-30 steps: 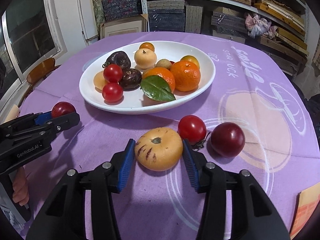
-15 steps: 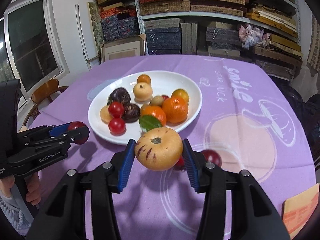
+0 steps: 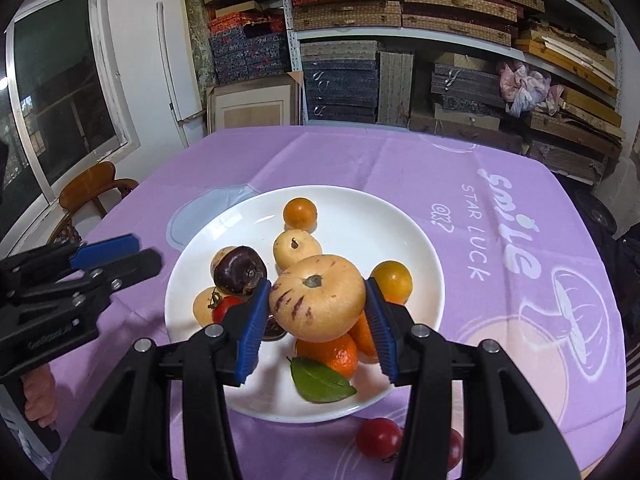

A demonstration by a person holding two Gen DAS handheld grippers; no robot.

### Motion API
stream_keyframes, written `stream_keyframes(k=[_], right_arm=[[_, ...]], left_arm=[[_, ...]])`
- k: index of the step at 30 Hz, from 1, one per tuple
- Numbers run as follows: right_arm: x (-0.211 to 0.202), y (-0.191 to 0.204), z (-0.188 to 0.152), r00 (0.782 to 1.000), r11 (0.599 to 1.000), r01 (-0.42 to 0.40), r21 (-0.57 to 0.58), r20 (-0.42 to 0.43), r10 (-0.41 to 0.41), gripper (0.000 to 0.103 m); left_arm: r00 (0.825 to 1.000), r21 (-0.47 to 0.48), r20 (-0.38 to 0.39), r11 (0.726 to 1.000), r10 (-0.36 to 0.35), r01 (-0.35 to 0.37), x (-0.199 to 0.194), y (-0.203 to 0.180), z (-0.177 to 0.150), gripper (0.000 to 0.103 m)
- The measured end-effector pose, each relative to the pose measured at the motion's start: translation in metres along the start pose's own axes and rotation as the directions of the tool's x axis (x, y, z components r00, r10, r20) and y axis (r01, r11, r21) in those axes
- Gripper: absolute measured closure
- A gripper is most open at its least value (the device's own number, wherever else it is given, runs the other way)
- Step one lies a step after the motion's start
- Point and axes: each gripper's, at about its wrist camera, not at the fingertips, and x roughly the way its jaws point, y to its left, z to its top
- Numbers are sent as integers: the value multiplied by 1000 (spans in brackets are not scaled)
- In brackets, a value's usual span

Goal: Organize fruits
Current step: 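Place the plum on the plate with the left gripper while the right gripper places the pear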

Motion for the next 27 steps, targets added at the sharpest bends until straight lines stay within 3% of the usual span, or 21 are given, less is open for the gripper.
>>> stream_keyframes(k=[4,7,12,13,15,22,27], right_arm=[[-8,-3,-1,1000,1000,-10,18,16,10,57],[-13,-1,-4,1000,1000,-17,27,22,16,57],[-18,3,-9,999,999,-29,31,27,28,57],[-18,4,-9,999,999,-29,27,28,29,57],[-18,6,-10,999,999,-32,24,28,31,57],[-14,0,-16,999,999,-35,36,18,34,57],[-10,-3,-17,1000,999,-26,41,13,26,57]], left_arm=[[997,56,-75,998,18,-13,-21,4,-58,49],[996,106,-81,994,27,-18,-29,-4,-89,47],[991,126,-130,992,26,-9,-11,-10,-115,45],[992,124,-123,992,28,-12,-10,-11,-116,46],[994,117,-110,993,22,-9,-6,-9,-114,62],[995,94,-96,995,-17,26,-7,-9,-105,63],[1000,100,-11,995,-6,7,-17,-14,-60,63]])
